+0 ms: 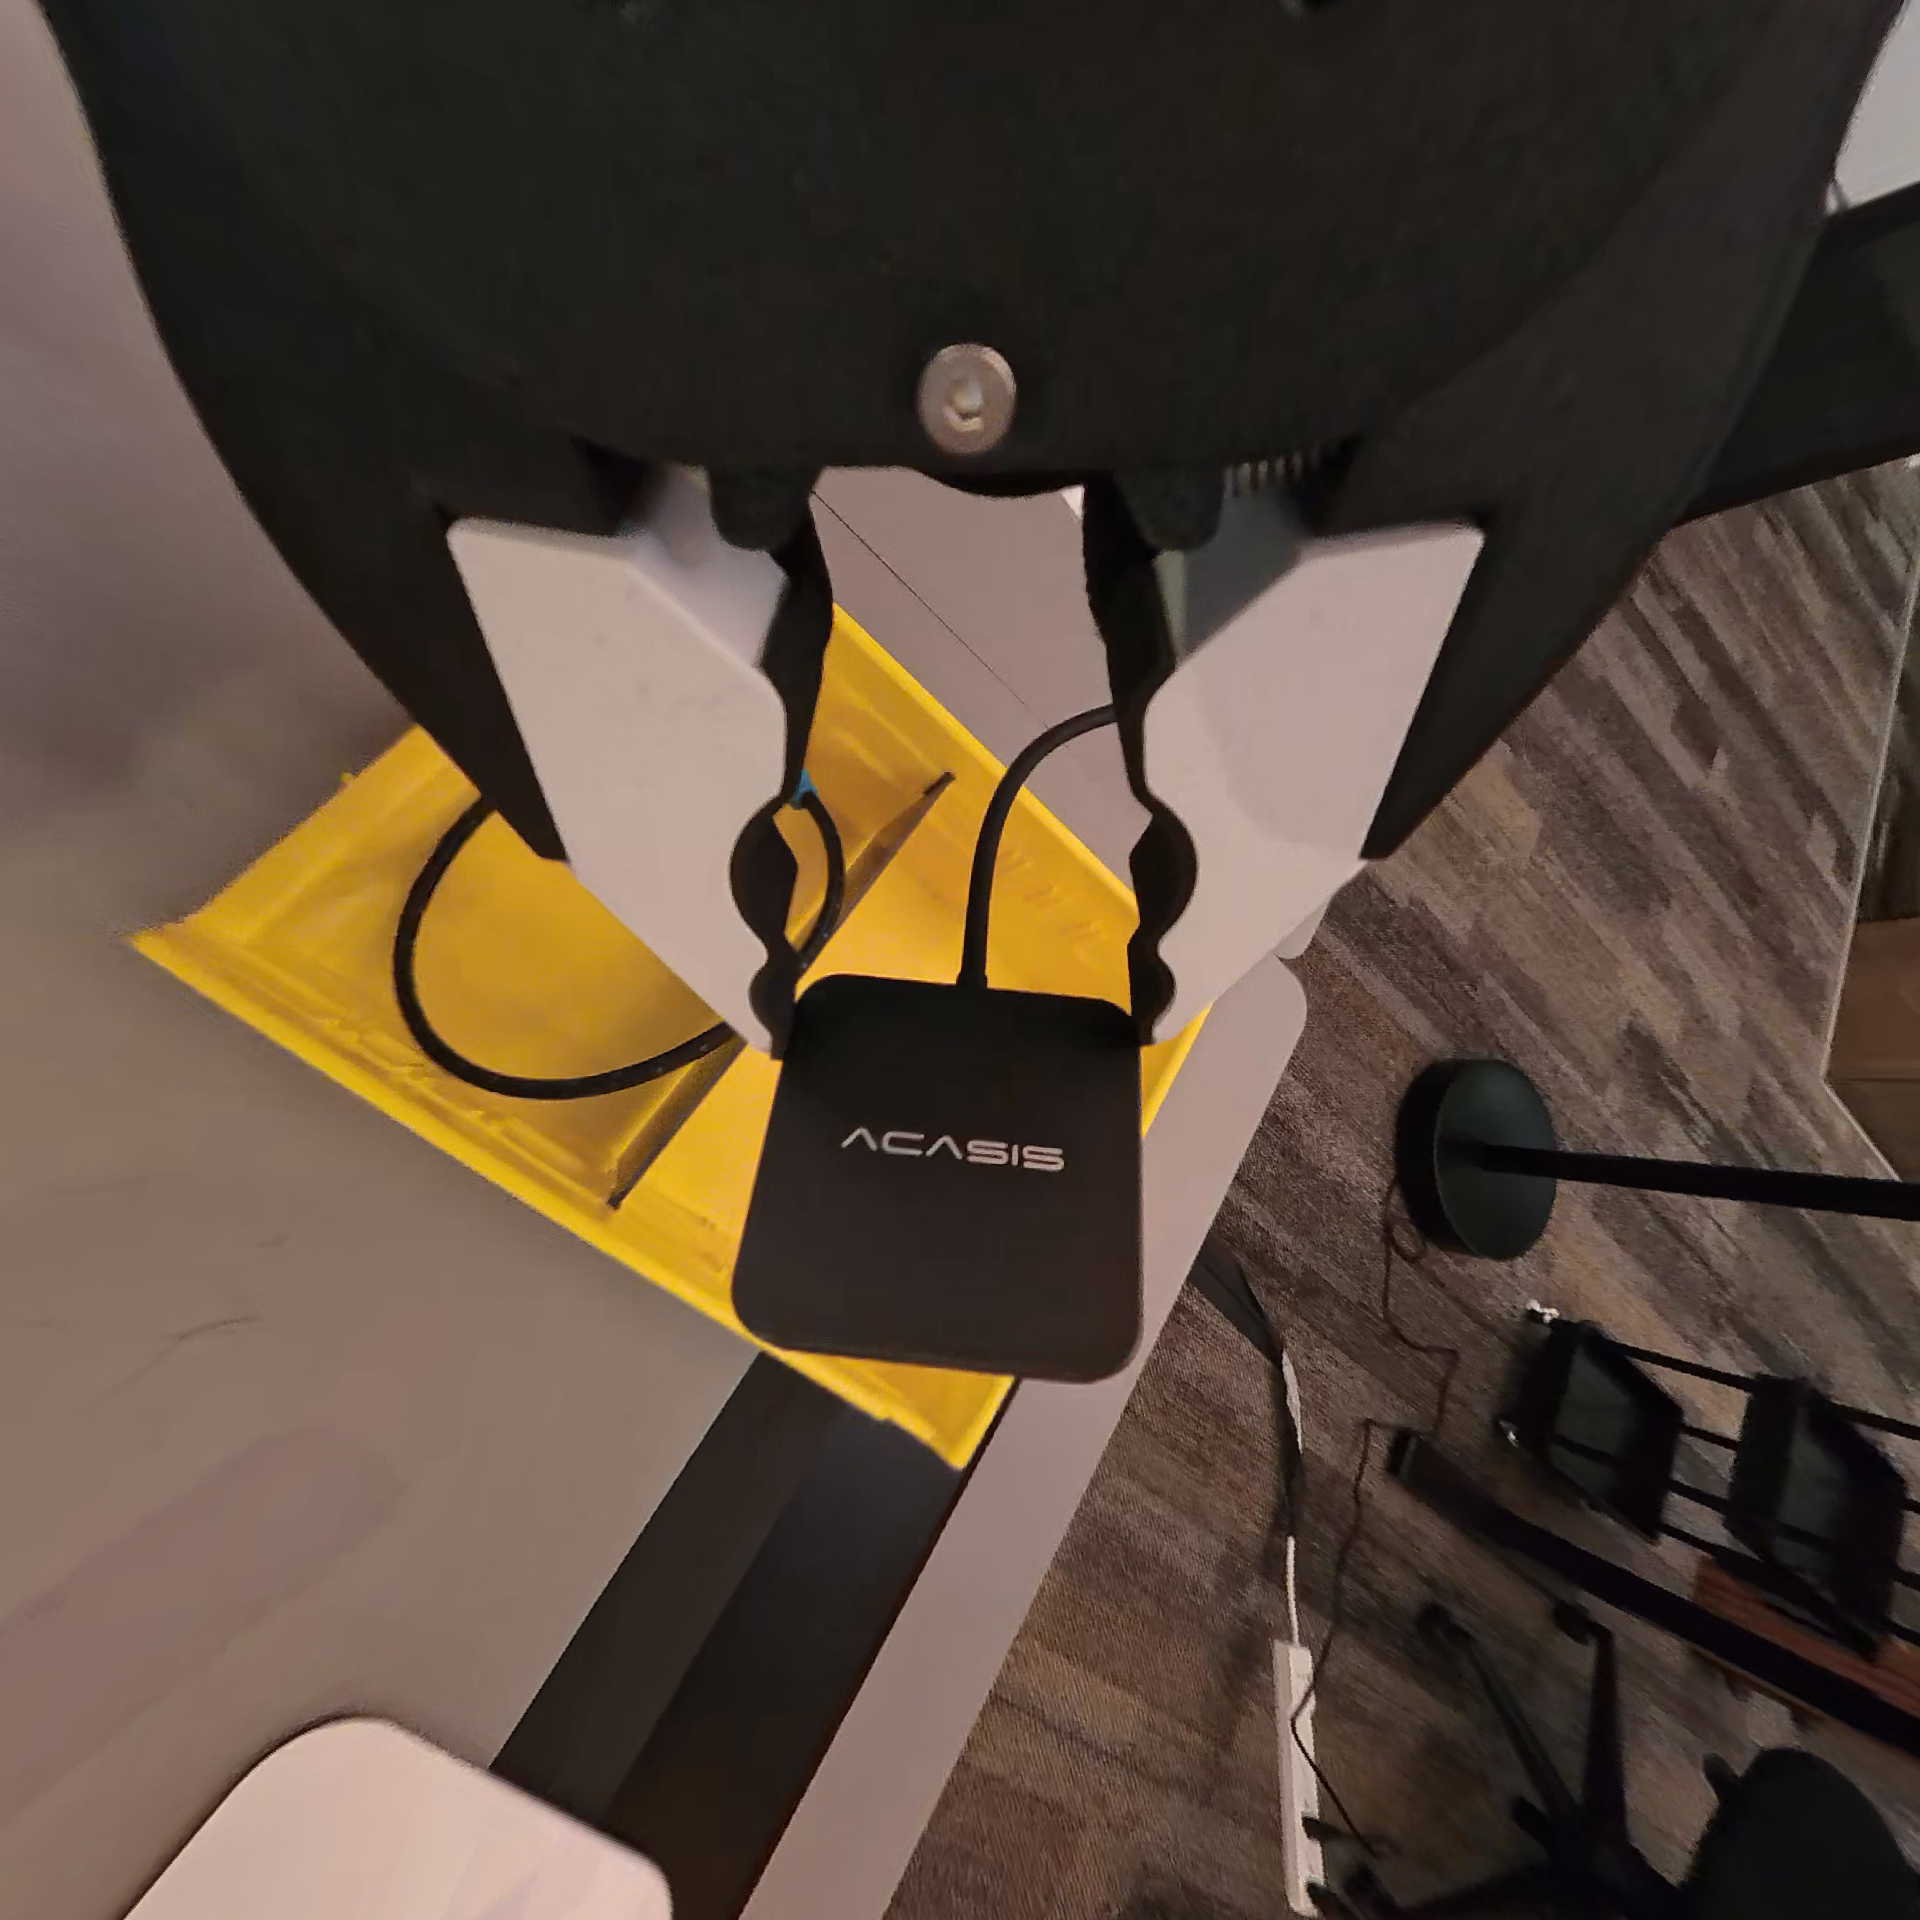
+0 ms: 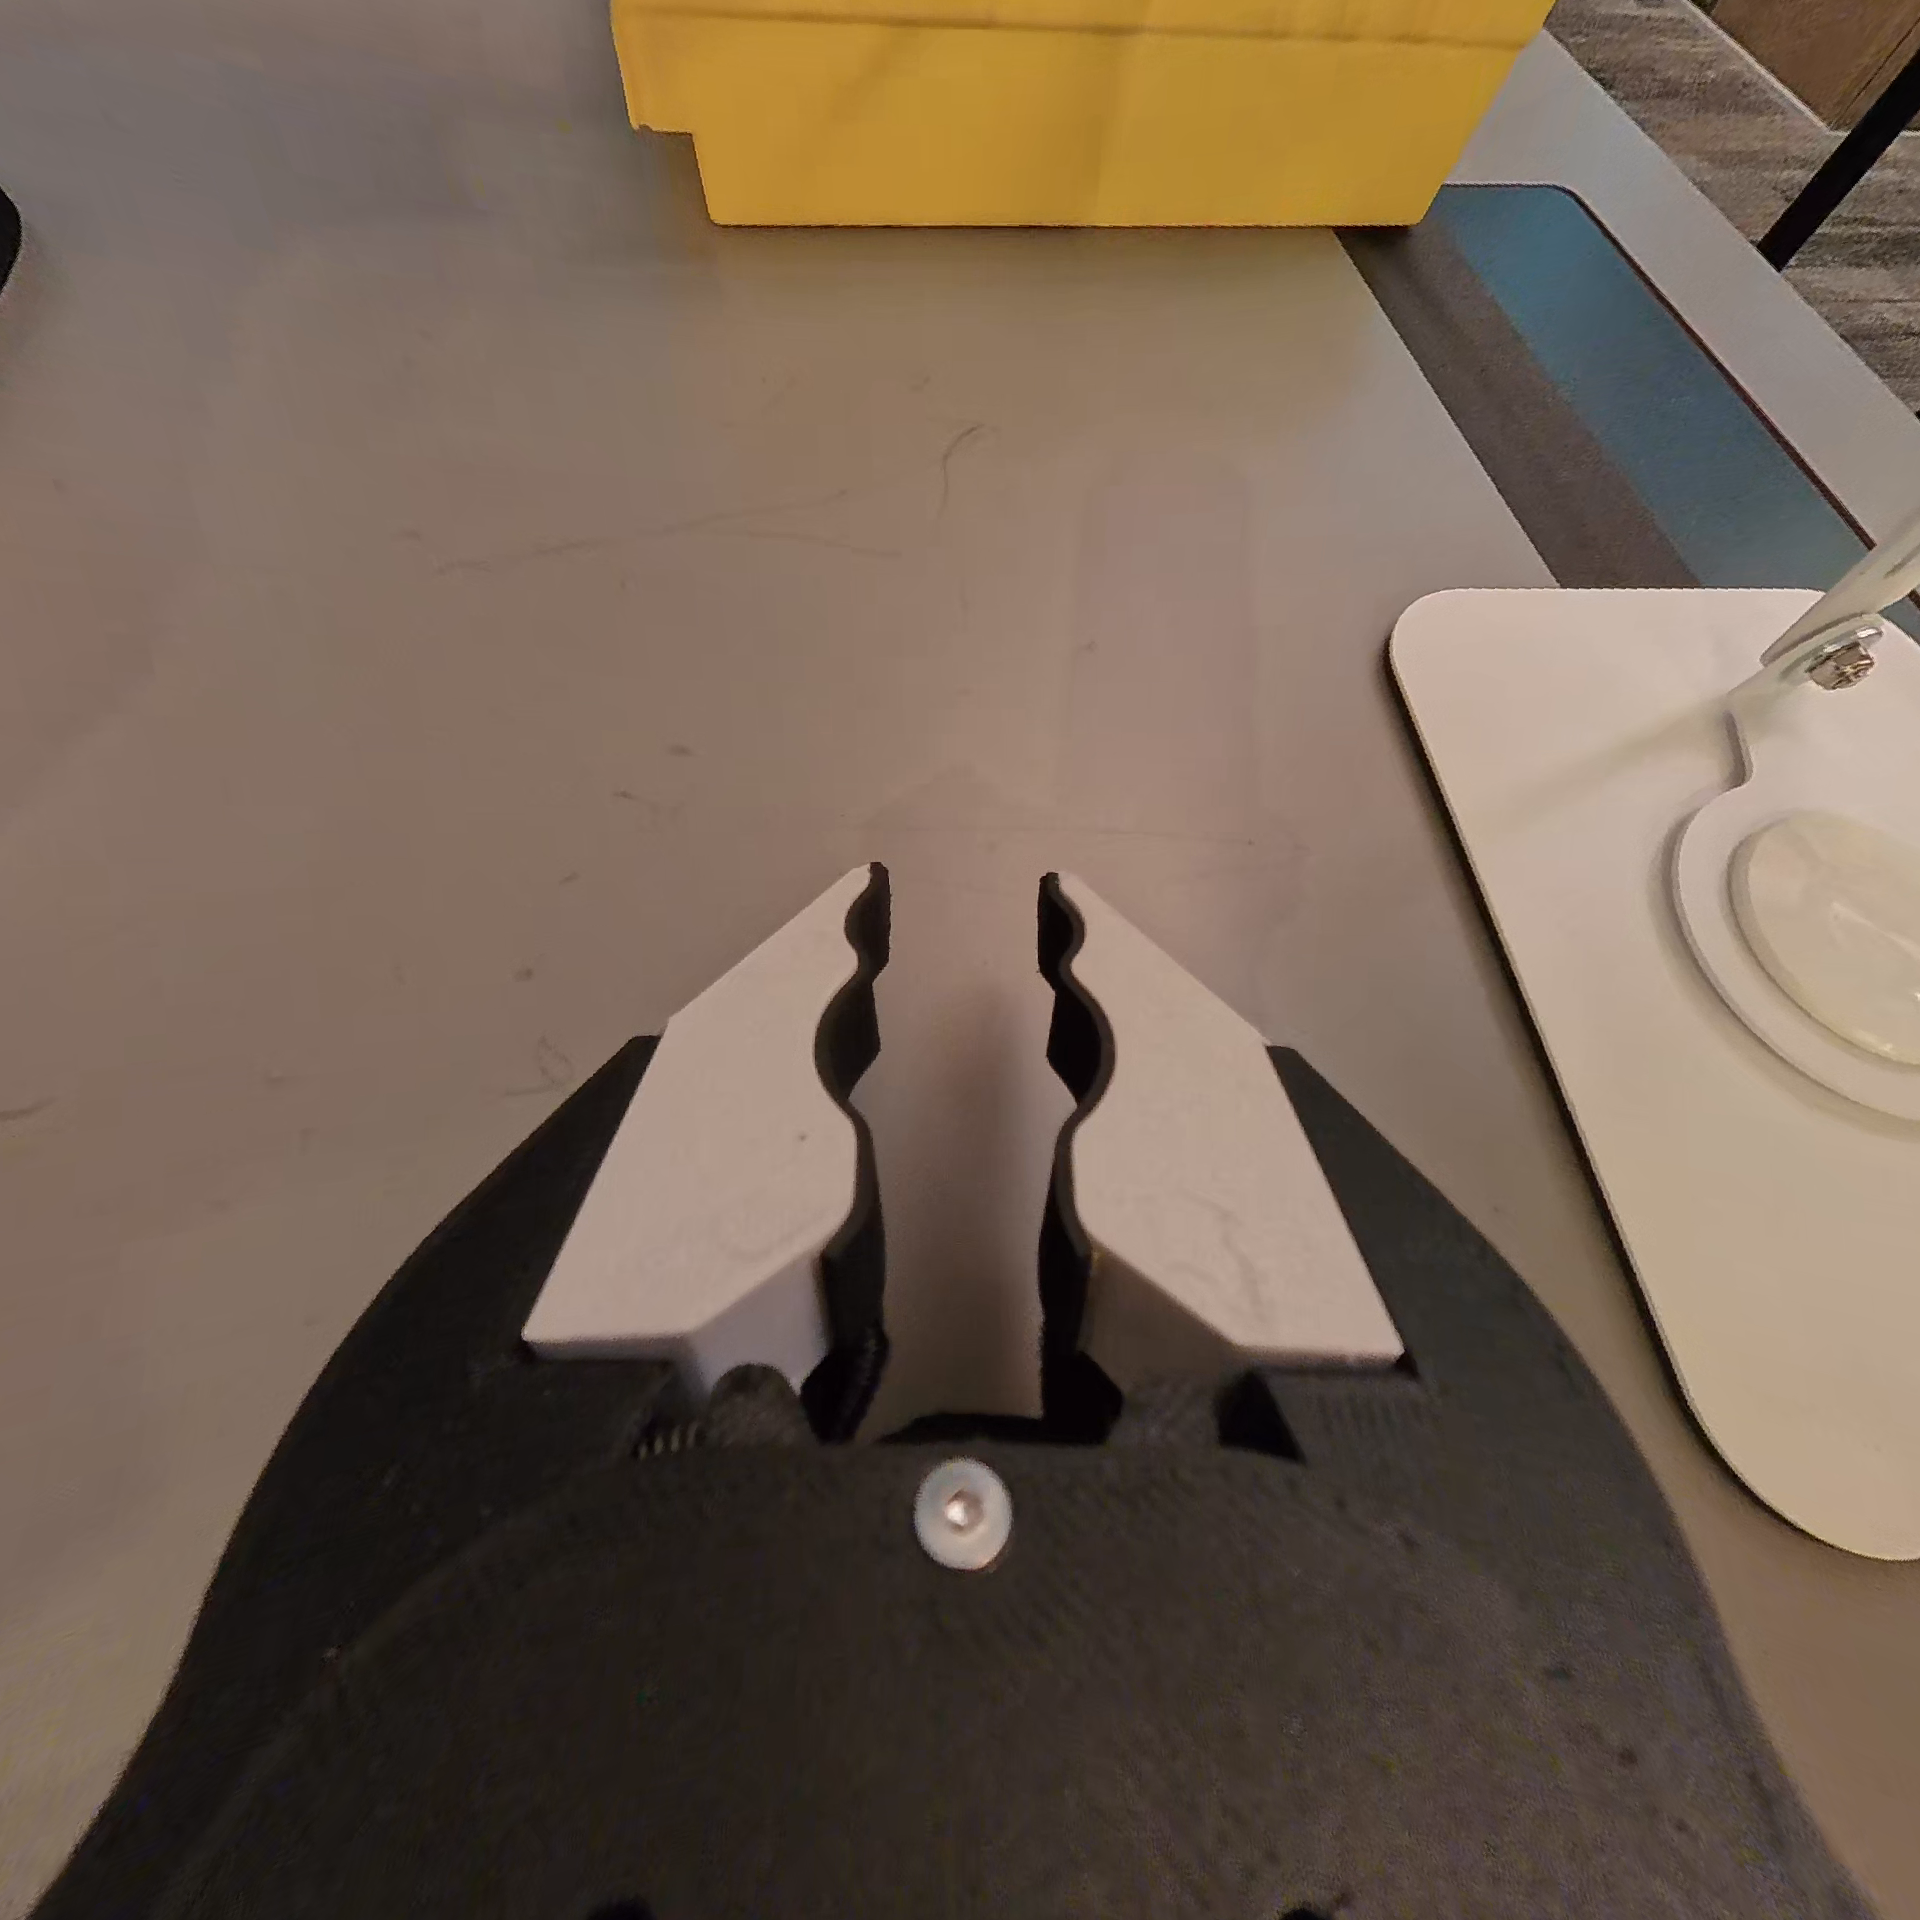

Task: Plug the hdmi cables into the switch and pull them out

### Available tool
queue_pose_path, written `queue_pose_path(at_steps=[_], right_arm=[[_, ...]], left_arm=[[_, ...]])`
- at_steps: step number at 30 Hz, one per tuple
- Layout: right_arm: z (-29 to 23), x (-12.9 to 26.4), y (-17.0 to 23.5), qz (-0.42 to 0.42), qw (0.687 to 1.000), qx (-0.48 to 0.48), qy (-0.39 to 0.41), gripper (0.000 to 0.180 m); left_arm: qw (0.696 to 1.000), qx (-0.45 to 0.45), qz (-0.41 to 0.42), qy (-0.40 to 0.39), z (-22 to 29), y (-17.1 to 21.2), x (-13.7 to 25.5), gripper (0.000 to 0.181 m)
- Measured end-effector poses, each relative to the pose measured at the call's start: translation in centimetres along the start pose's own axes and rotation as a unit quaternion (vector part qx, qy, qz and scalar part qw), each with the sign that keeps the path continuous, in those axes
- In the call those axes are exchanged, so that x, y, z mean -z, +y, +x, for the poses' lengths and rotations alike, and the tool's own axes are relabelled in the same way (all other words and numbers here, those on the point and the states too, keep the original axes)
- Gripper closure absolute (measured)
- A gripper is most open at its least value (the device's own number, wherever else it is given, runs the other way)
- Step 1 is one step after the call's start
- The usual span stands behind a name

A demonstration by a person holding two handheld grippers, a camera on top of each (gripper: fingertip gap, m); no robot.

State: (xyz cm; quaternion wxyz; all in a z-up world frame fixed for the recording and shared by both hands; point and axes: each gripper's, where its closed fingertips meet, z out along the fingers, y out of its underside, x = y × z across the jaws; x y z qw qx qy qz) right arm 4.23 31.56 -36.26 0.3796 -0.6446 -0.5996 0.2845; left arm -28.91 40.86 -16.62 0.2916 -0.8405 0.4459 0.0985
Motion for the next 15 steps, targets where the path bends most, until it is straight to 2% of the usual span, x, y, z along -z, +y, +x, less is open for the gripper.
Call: queue_pose_path(at_steps=[4,8,15], right_arm=[[0.3,0.1,0.0,0.002,1.0,-0.002,0.005,0.152],[0.8,0.3,0.0,0.005,1.0,-0.007,0.011,0.152],[2.0,0.9,0.5,0.003,0.999,-0.017,0.034,0.152]], left_arm=[[0.999,-0.026,0.036,0.003,2.4,-2.7,3.3,0.118],[0.995,-0.09,0.046,0.016,7.2,-5.8,5.1,0.118],[0.971,-0.217,0.044,0.091,19.3,-10.5,3.2,0.118]])
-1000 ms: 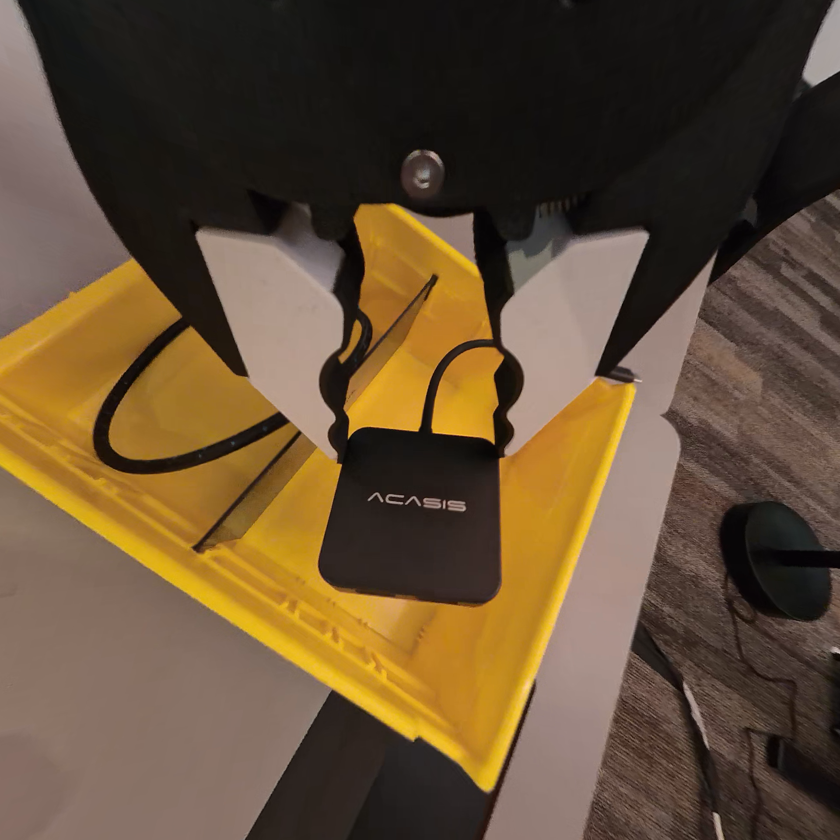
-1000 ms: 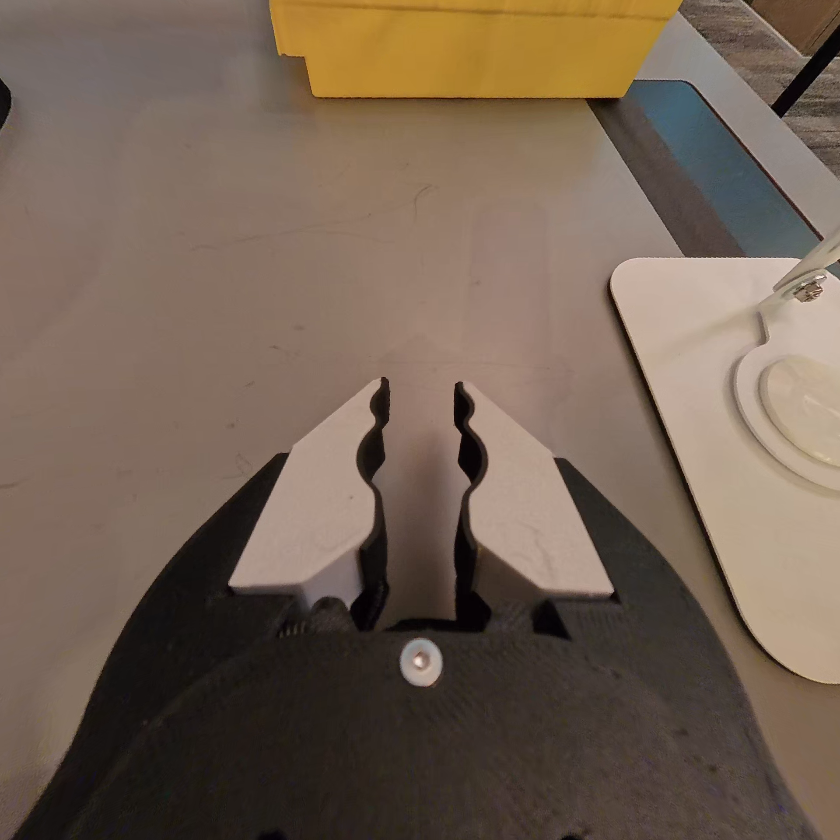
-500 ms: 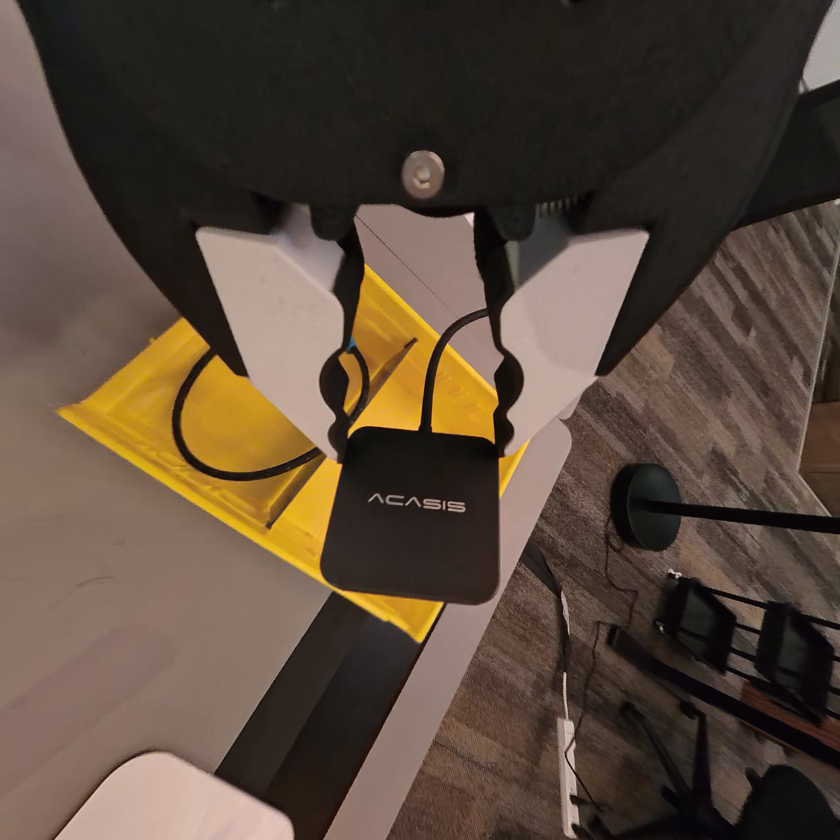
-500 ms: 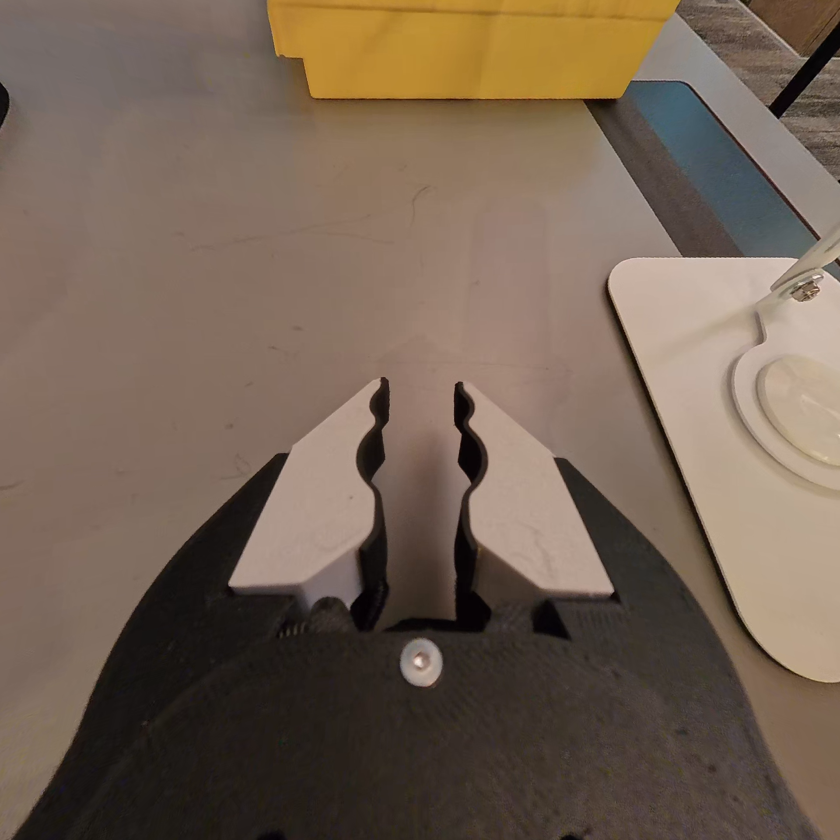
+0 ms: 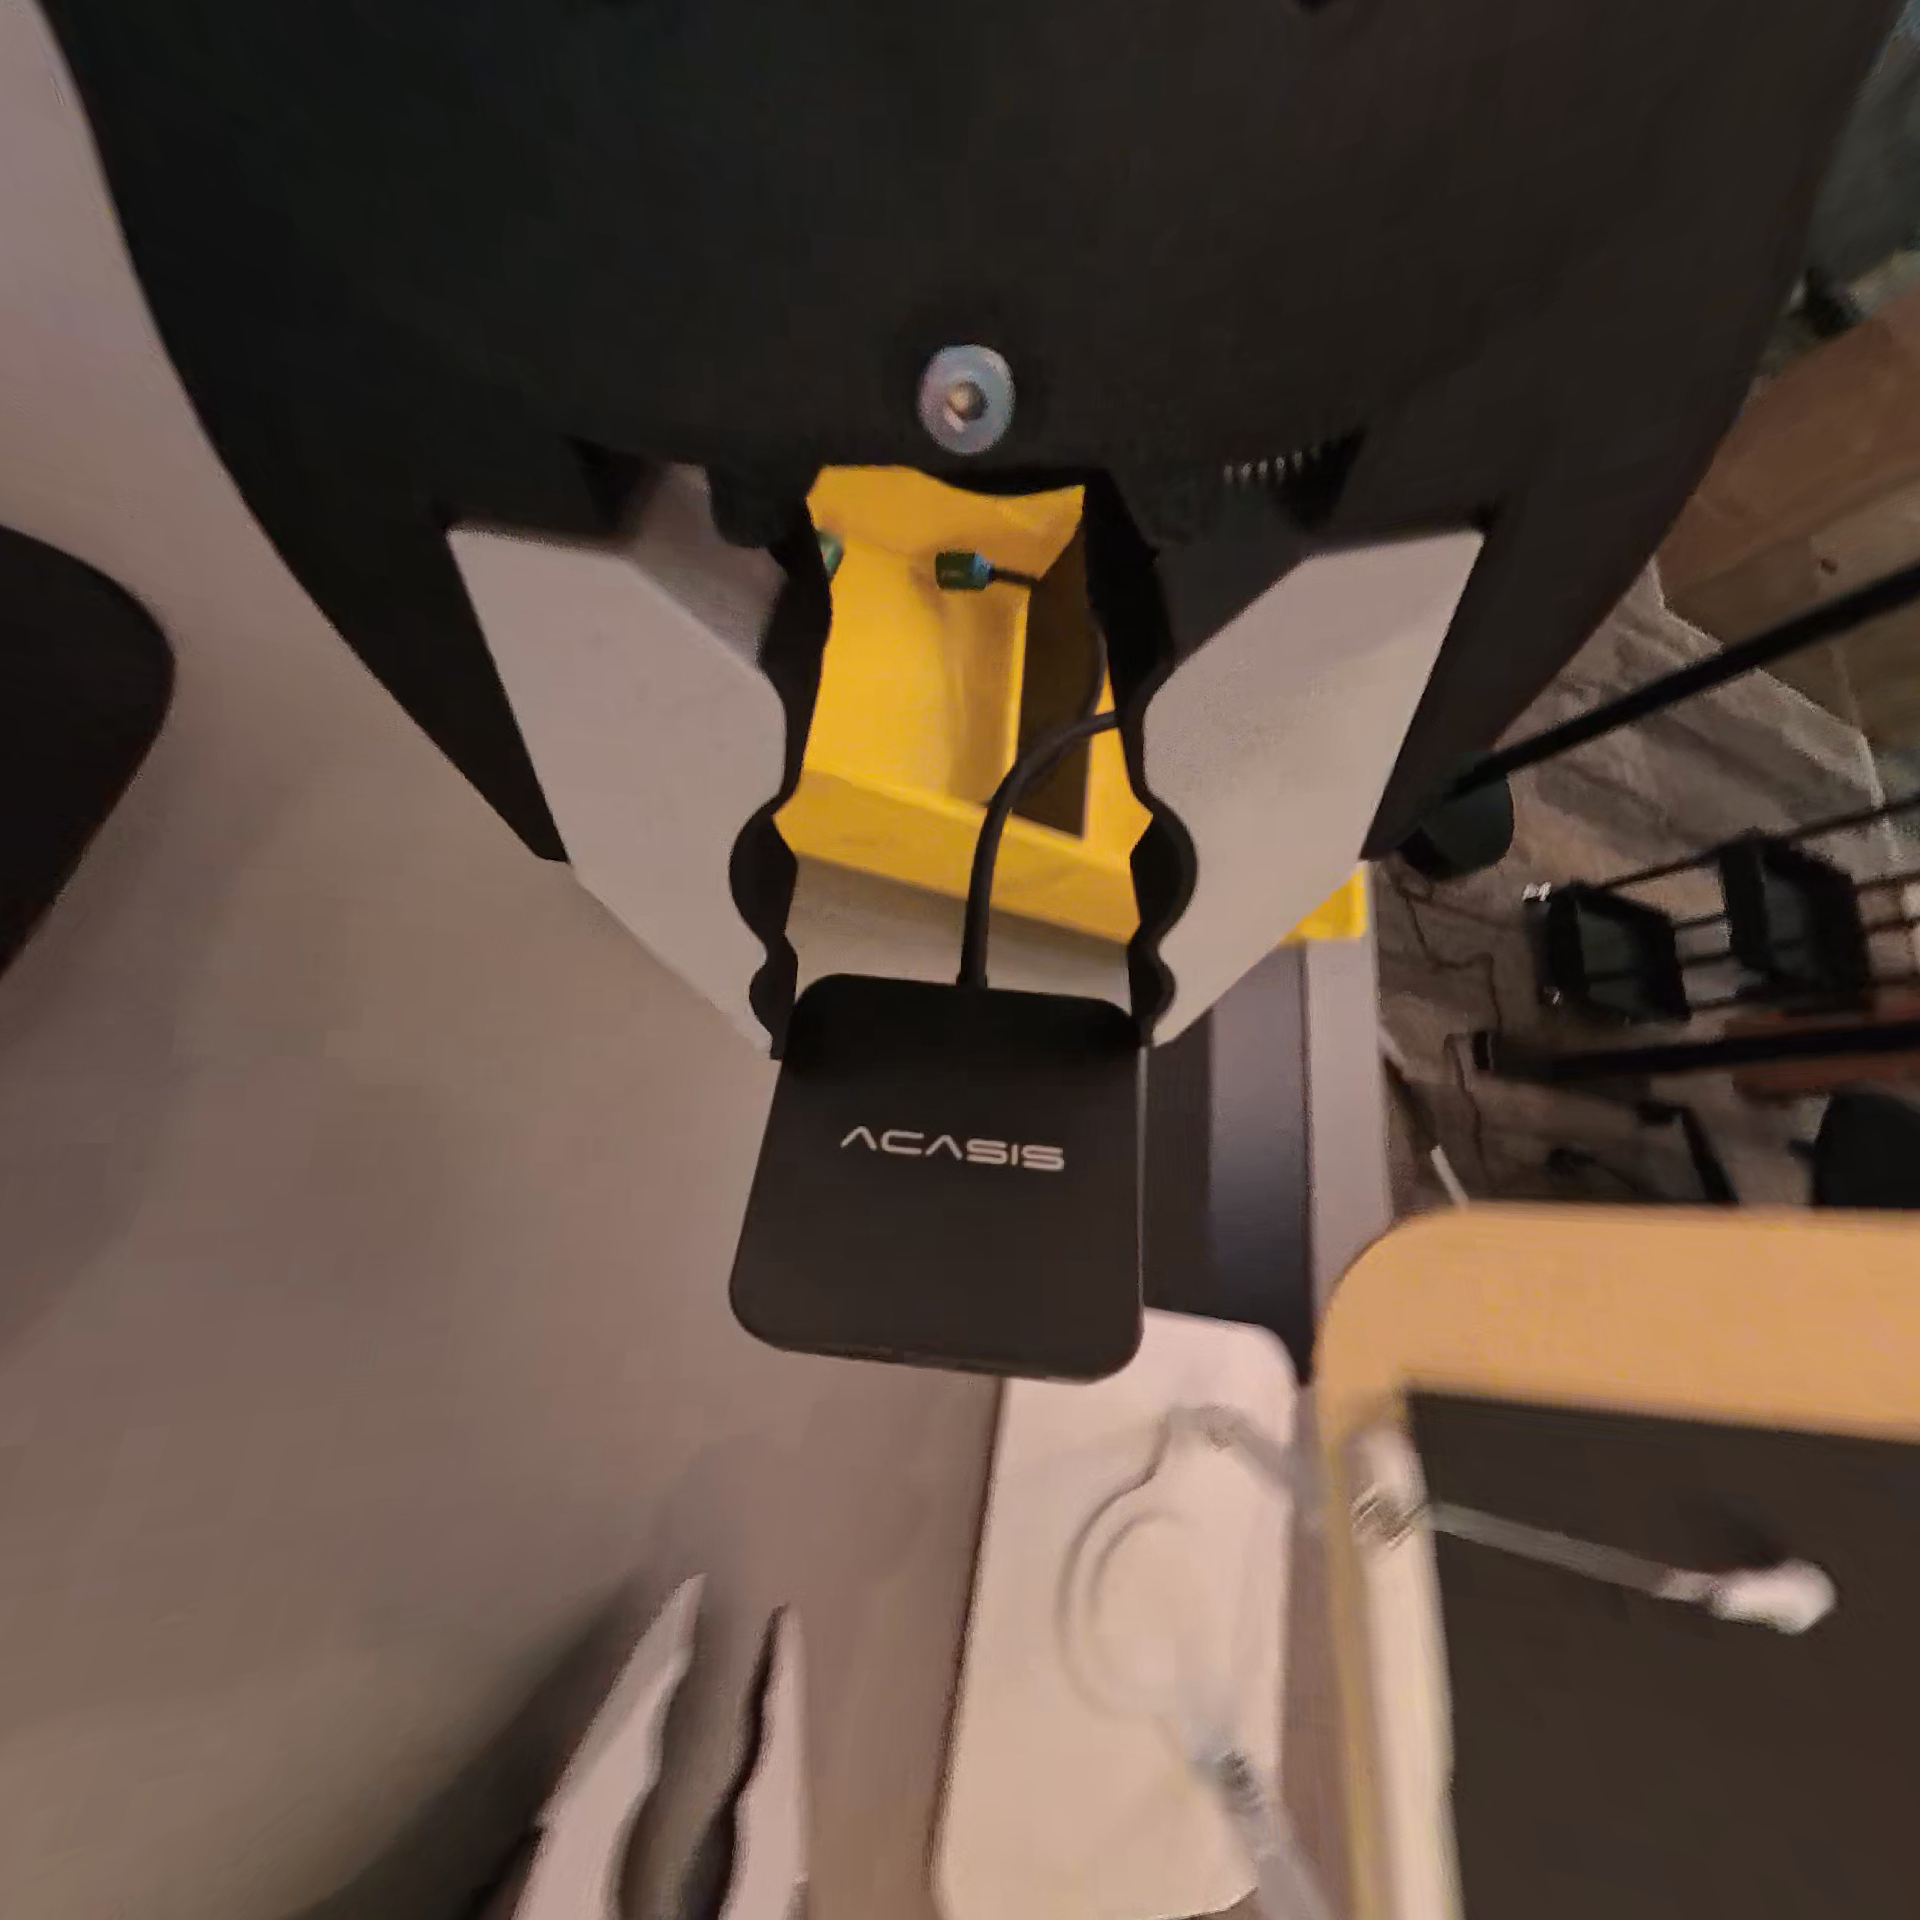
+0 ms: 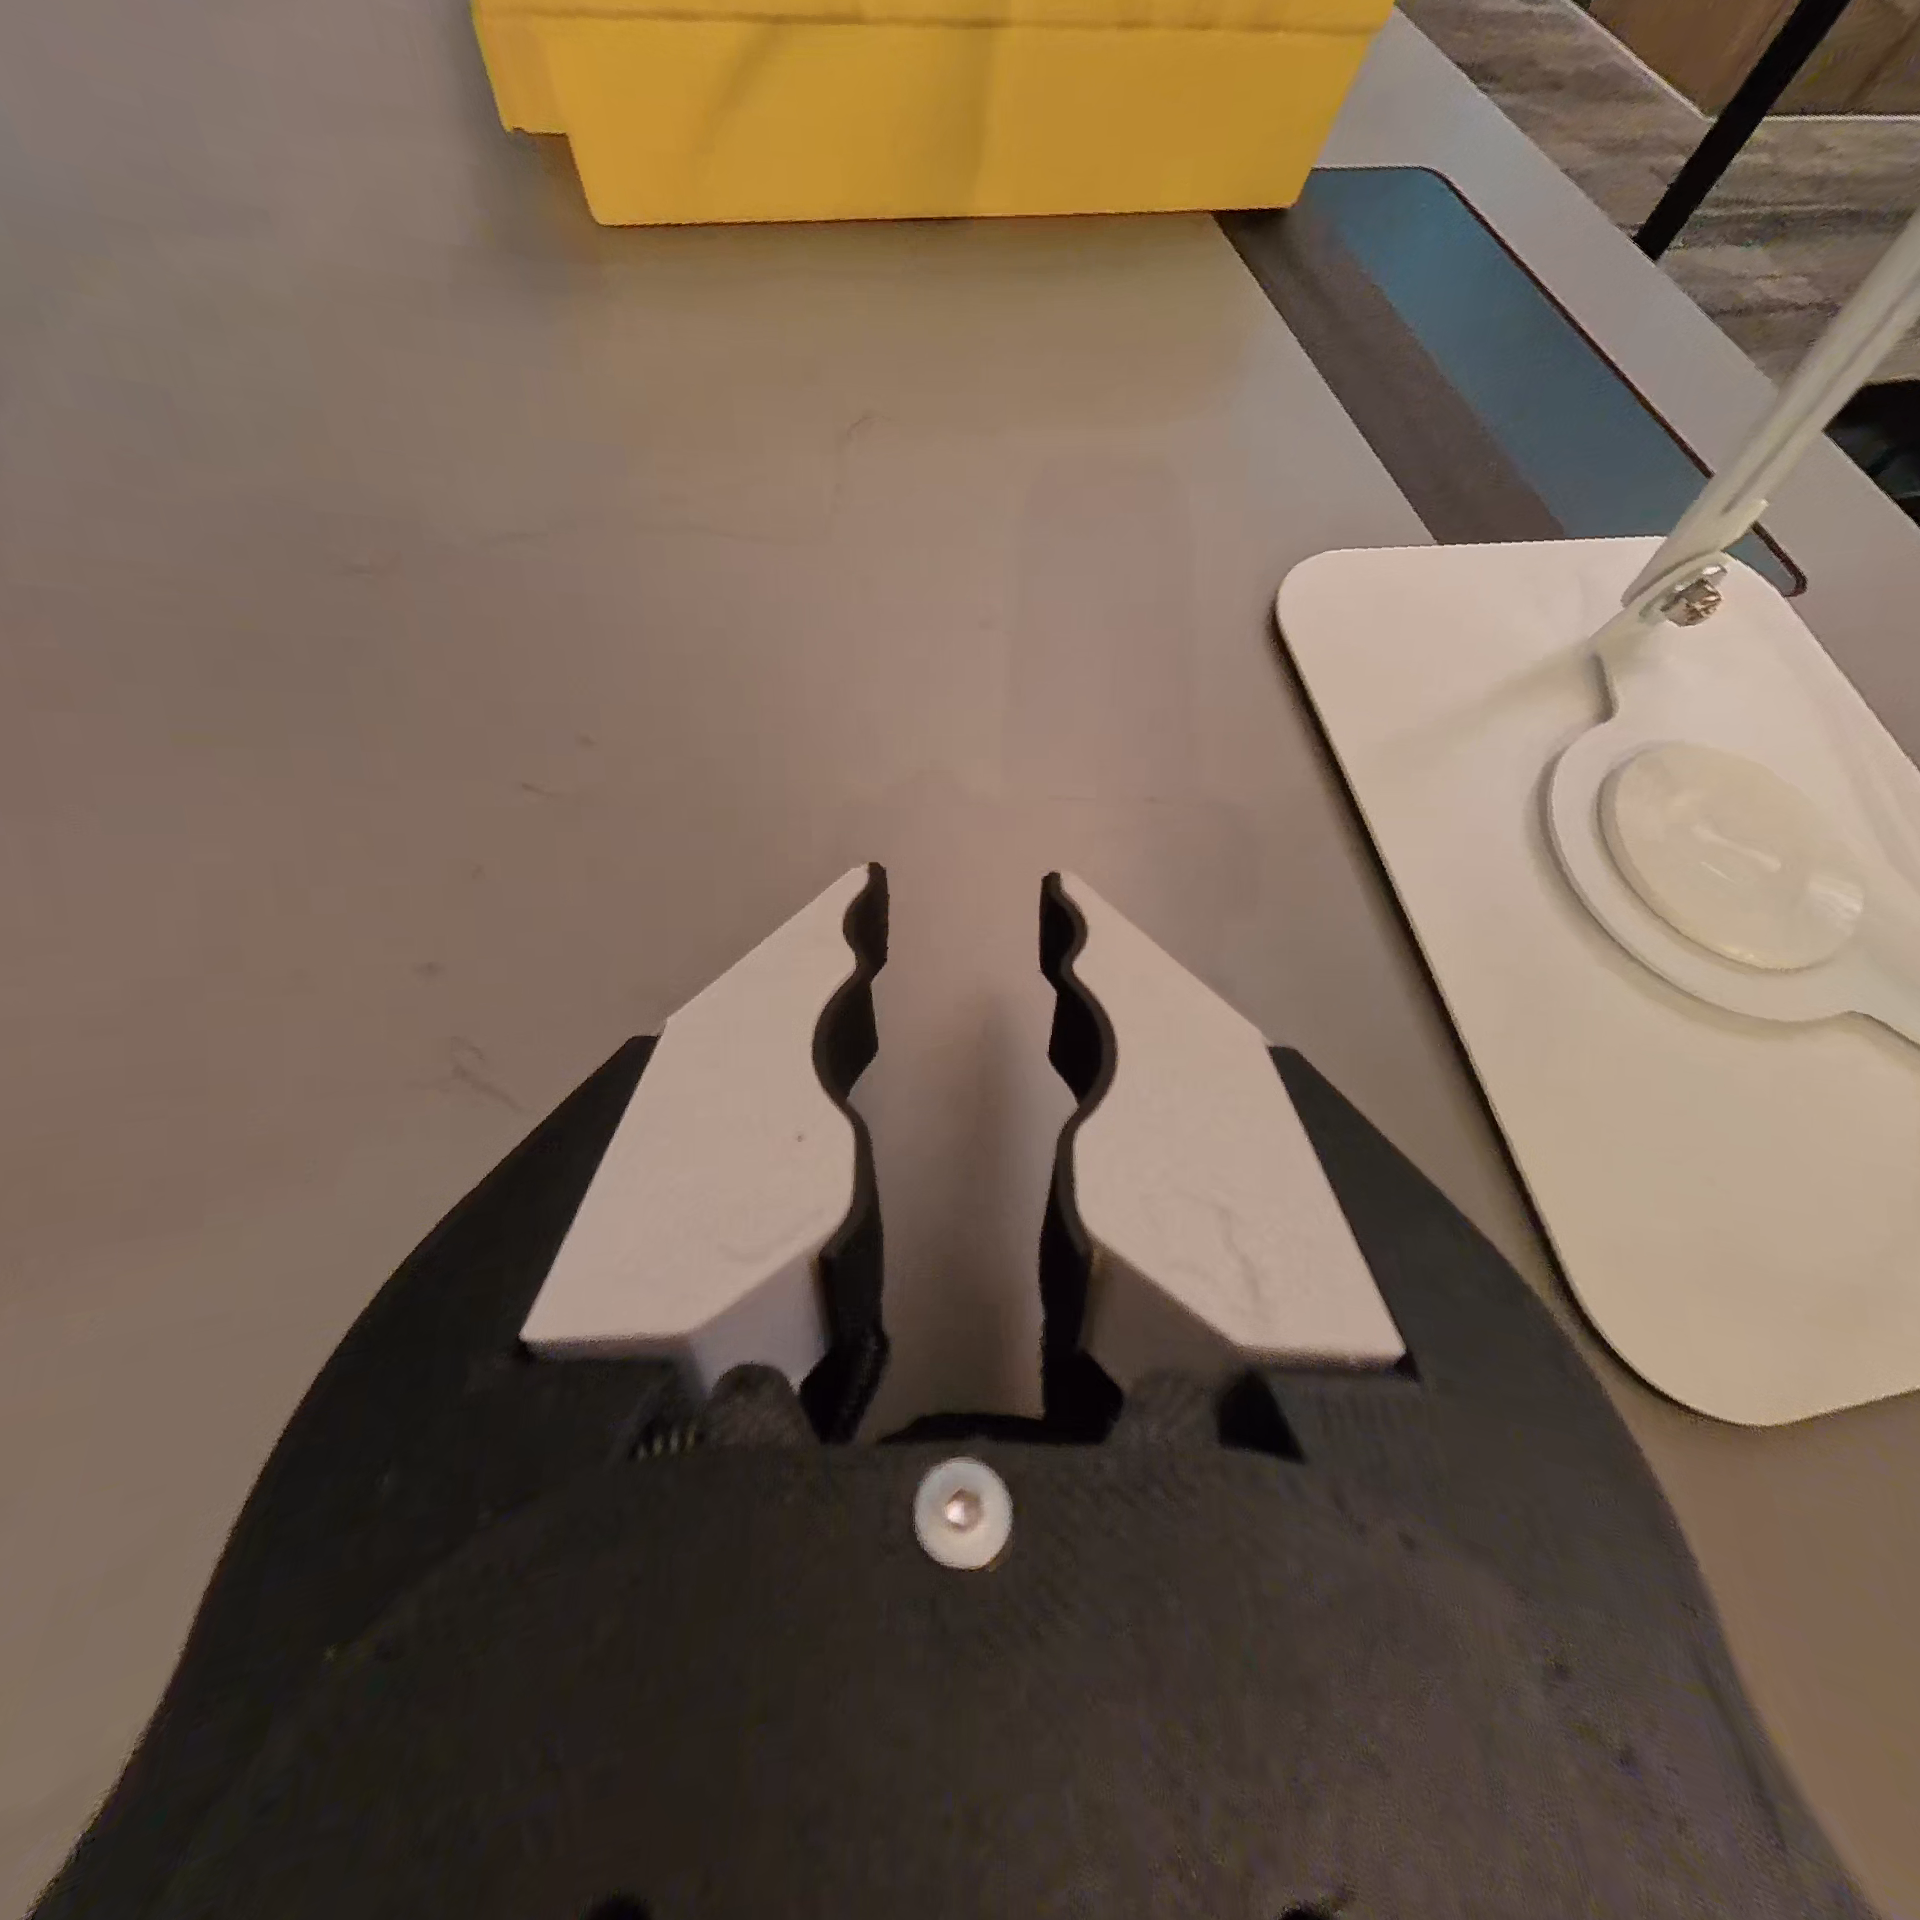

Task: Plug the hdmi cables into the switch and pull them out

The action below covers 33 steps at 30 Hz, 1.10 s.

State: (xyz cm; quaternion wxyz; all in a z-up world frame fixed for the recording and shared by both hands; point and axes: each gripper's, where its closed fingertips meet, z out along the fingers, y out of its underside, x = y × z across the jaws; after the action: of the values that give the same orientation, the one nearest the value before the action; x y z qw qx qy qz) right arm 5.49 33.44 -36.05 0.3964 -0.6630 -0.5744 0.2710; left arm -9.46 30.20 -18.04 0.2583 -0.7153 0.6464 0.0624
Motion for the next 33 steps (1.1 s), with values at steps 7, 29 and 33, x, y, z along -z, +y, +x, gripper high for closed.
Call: queue_pose_path(at_steps=[7,29,33], right_arm=[[1.5,0.5,1.1,-0.019,0.999,-0.018,0.021,0.15],[1.8,0.6,1.6,-0.03,0.999,-0.015,0.017,0.152],[1.7,0.5,1.7,-0.033,0.999,-0.012,0.016,0.152]], left_arm=[[0.991,-0.089,0.031,0.097,9.9,-6.7,-7.8,0.118],[0.957,-0.169,0.016,0.237,20.9,-9.0,-17.1,0.118],[0.955,-0.156,0.015,0.253,20.9,-9.0,-17.2,0.117]])
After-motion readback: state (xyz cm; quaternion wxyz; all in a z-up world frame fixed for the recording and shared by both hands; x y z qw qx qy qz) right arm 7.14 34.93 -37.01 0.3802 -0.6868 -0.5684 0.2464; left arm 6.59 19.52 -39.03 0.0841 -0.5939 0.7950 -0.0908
